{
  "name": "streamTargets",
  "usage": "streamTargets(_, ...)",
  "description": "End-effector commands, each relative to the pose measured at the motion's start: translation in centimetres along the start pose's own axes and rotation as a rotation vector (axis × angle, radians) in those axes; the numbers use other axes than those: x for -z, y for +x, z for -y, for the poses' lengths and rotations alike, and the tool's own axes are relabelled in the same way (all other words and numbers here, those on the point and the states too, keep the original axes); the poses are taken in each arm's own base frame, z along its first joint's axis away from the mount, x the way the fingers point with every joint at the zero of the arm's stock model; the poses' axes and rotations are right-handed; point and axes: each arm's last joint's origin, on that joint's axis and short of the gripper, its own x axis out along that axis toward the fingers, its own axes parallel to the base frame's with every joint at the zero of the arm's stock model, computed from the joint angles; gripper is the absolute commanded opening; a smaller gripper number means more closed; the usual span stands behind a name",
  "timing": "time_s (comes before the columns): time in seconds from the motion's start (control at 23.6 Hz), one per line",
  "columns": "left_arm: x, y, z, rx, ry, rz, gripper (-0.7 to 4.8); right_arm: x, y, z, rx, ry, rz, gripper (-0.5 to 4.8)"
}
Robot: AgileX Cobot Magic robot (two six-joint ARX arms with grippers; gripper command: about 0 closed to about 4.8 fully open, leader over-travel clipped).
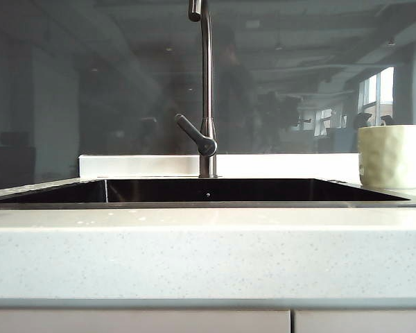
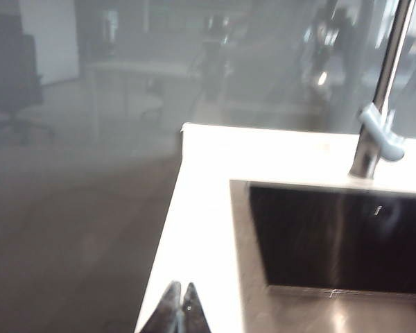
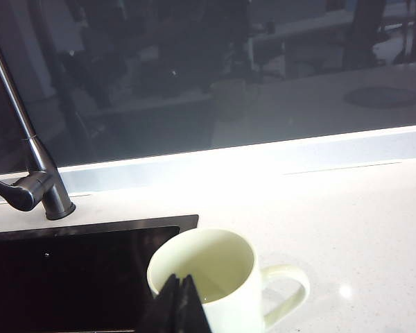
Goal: Pick up the mug next to the sink, go to the faucet to get some water, pour the water into the sink, and finally put the mug back to its place.
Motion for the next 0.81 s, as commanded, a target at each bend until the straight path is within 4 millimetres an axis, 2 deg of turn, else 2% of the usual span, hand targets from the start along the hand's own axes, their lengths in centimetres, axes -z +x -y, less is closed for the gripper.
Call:
streamTargets(0.04,-0.20,-0.03,-0.06,-0.018,0.089,0.005,-0.03,-0.32,-0.02,-0.05,-0.003,0.001,0.022,-0.09)
streamTargets(0.21,-0.20,-0.03,-0.13,-0.042,0.156,0.004,-0.03,-0.32,-0.02,-0.05,-0.003,0.001,0.022,-0.09)
streamTargets(0.81,-0.23,-0.03,-0.09,-0.033,0.043,0.010,-0.03,-0.32,-0.02,-0.05,-0.003,0.001,0.022,-0.09)
